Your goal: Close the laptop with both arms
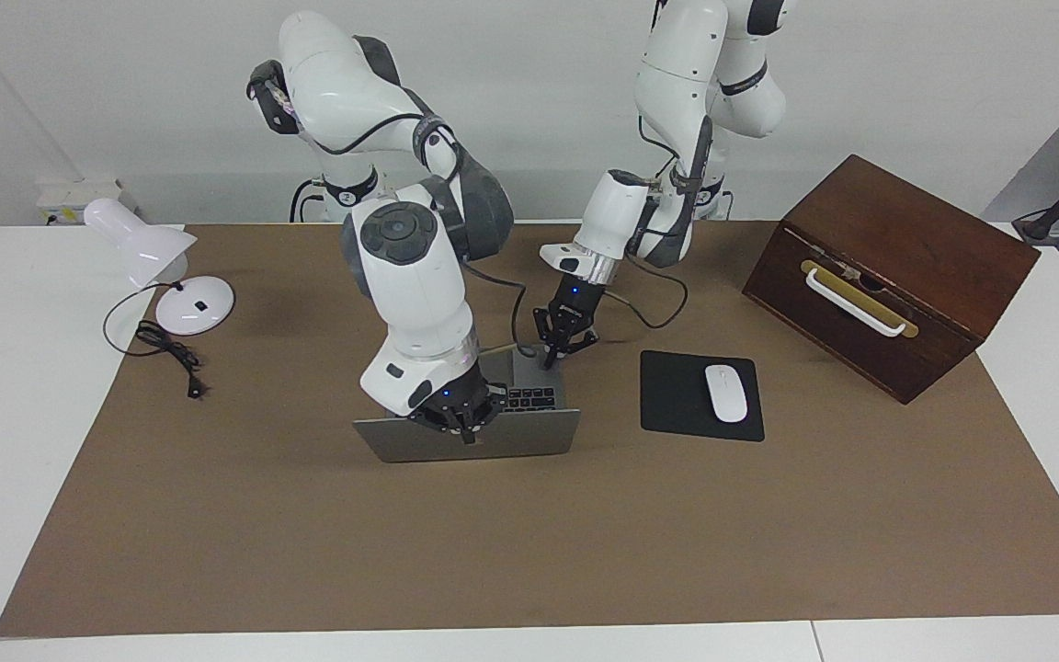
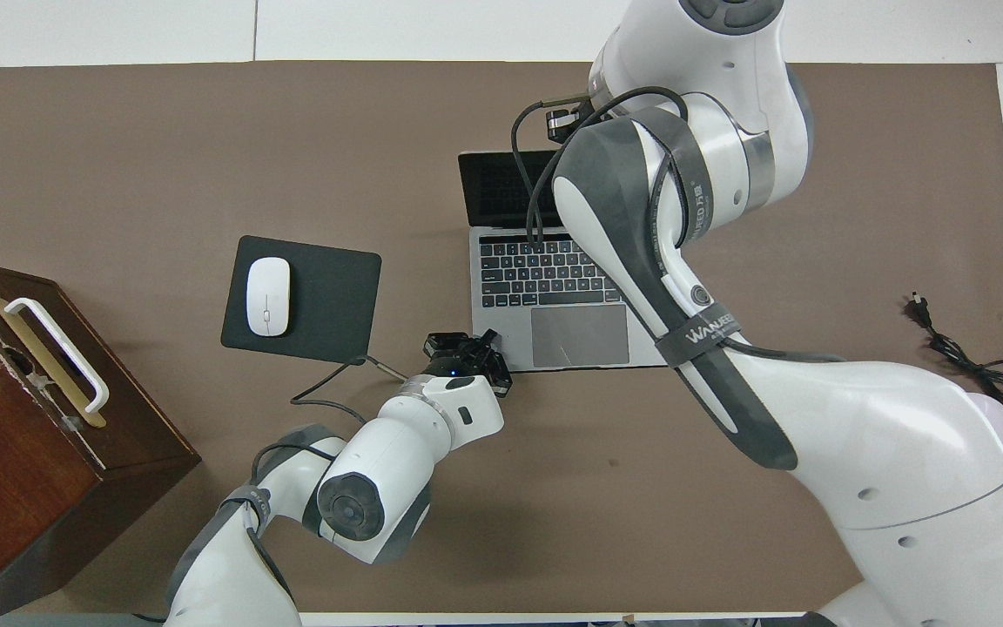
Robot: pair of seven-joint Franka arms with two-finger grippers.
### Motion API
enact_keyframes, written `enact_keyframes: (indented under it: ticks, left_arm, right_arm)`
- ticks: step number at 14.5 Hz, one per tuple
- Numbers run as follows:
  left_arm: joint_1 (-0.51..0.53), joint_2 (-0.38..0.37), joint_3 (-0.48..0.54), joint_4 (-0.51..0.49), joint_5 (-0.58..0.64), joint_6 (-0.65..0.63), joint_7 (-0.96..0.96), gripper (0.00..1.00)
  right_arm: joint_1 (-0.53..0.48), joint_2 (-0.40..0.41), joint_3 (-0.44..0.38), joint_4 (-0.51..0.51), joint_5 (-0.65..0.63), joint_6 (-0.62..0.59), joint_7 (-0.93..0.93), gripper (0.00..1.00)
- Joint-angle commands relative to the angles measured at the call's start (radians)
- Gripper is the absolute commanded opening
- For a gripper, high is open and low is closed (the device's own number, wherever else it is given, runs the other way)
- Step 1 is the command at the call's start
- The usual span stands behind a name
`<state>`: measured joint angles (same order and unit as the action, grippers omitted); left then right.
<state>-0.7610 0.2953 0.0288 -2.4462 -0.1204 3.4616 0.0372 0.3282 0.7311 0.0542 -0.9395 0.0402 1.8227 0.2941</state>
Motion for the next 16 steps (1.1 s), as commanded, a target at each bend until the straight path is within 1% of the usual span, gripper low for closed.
enact_keyframes:
  ticks: [1, 3, 6, 9, 11, 12, 16]
  left_arm:
    - [0.019, 0.018, 0.005, -0.042, 0.028, 0.025, 0.018, 0.0]
    - [0.017, 0.024, 0.005, -0.039, 0.028, 0.025, 0.018, 0.0]
    - [0.008, 0.05, 0.005, -0.036, 0.03, 0.03, 0.029, 0.0]
    - [0.005, 0.056, 0.005, -0.036, 0.034, 0.031, 0.036, 0.0]
    - [0.003, 0.057, 0.005, -0.036, 0.036, 0.033, 0.038, 0.0]
    - [0.002, 0.059, 0.005, -0.036, 0.036, 0.033, 0.038, 0.0]
    - [-0.006, 0.064, 0.005, -0.036, 0.036, 0.034, 0.038, 0.0]
  right_arm:
    - [-0.029, -0.027, 0.007, -0.073, 0.12, -0.013, 0.017, 0.0]
    - [-0.046, -0.038, 0.007, -0.1, 0.153, -0.035, 0.02, 0.0]
    - [-0.046, -0.041, 0.007, -0.116, 0.164, -0.103, 0.054, 0.0]
    - [-0.052, -0.064, 0.009, -0.174, 0.167, -0.108, 0.057, 0.0]
    - [-0.069, -0.067, 0.009, -0.196, 0.231, -0.12, 0.057, 0.0]
    - [-0.075, -0.073, 0.009, -0.211, 0.242, -0.12, 0.057, 0.0]
    - [-0.075, -0.076, 0.009, -0.266, 0.245, -0.097, 0.056, 0.0]
